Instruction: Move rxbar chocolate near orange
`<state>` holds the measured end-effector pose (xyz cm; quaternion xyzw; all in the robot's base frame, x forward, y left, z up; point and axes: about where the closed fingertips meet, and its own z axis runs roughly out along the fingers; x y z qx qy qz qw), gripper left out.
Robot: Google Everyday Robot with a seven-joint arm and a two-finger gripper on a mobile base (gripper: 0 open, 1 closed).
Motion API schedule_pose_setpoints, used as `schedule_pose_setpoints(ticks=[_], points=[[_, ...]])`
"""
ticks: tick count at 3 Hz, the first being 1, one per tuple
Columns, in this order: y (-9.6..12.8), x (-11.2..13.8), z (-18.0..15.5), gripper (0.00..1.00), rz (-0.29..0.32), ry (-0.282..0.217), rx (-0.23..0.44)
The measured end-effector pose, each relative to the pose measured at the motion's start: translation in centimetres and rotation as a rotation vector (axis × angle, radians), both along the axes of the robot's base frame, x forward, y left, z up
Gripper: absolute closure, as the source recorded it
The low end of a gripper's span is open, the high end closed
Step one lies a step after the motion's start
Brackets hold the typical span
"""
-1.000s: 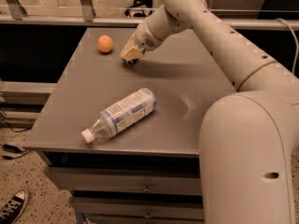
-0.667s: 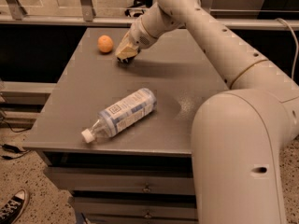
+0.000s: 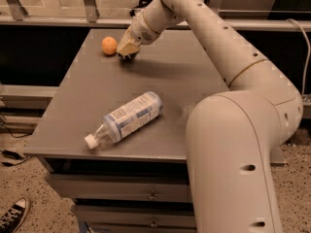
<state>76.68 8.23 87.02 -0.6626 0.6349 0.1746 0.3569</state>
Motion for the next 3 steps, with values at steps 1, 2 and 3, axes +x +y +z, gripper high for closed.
schedule_pose_setpoints(ticks=[1,2,3], points=[[-0.4,0.6,-0.4,0.83,-0.016,0.009,-0.013],[-1.0,1.0,-0.9,0.59,-0.034,0.020,-0.024],[-1.5,1.2,-1.1,0.36,-0.044,0.025,-0.034]])
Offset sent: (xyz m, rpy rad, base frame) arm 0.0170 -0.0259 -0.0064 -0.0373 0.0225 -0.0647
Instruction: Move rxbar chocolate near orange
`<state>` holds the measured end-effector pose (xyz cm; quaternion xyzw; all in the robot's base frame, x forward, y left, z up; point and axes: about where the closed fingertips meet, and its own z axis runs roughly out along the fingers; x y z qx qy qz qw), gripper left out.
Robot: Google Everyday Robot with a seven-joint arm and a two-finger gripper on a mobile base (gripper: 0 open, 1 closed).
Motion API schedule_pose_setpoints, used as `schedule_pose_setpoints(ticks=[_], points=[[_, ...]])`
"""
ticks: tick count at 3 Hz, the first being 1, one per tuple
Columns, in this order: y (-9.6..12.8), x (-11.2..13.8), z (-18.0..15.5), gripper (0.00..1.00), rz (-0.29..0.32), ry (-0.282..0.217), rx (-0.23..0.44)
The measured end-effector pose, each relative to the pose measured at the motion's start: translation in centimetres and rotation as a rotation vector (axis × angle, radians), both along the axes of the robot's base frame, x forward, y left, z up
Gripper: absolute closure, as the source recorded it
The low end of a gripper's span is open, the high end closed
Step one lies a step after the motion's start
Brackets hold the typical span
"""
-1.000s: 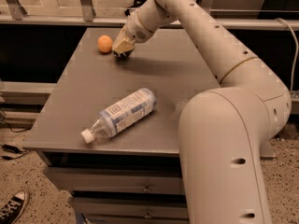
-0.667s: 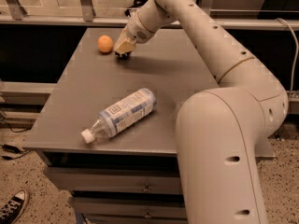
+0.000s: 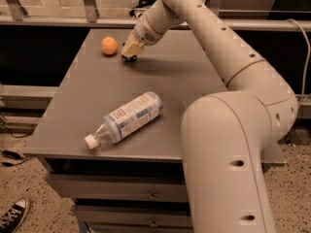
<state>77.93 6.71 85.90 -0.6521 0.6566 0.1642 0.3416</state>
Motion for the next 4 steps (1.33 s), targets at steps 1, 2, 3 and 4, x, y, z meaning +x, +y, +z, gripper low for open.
schedule_pose_setpoints(ticks=[1,2,3,4], points=[[-0.3,0.1,0.1,0.13,-0.007,0.002,-0.002],[-0.7,0.2,0.6,0.00,-0.011,0.001,0.006],[-3.1,-0.4,2.0,0.00,-0.020,-0.001,0.027],[-8.6,-1.5,4.4,0.00,-0.046,-0.016,0.071]])
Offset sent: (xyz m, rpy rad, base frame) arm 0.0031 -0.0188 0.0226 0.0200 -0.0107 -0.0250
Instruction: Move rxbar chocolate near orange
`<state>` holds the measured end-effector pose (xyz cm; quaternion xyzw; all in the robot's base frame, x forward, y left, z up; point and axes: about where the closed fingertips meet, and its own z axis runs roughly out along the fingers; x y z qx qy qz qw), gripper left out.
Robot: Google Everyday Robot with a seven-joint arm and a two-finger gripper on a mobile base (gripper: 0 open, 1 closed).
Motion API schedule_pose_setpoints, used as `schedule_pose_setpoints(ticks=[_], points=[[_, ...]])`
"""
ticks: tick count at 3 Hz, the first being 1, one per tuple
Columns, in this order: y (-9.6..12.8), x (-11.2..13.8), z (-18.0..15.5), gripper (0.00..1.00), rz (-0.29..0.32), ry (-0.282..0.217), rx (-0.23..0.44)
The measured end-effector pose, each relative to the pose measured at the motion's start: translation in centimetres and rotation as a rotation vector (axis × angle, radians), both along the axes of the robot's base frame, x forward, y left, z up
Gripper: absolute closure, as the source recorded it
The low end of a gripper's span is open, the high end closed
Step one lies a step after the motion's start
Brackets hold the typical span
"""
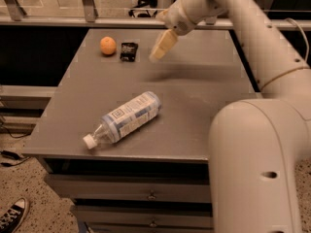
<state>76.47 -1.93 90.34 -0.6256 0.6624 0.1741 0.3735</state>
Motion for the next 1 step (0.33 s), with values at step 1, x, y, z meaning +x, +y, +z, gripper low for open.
schedule_pose_setpoints(ticks=[1], points=[[-2.43,-0.30,0.62,0.00,-0.021,-0.004,0.014]])
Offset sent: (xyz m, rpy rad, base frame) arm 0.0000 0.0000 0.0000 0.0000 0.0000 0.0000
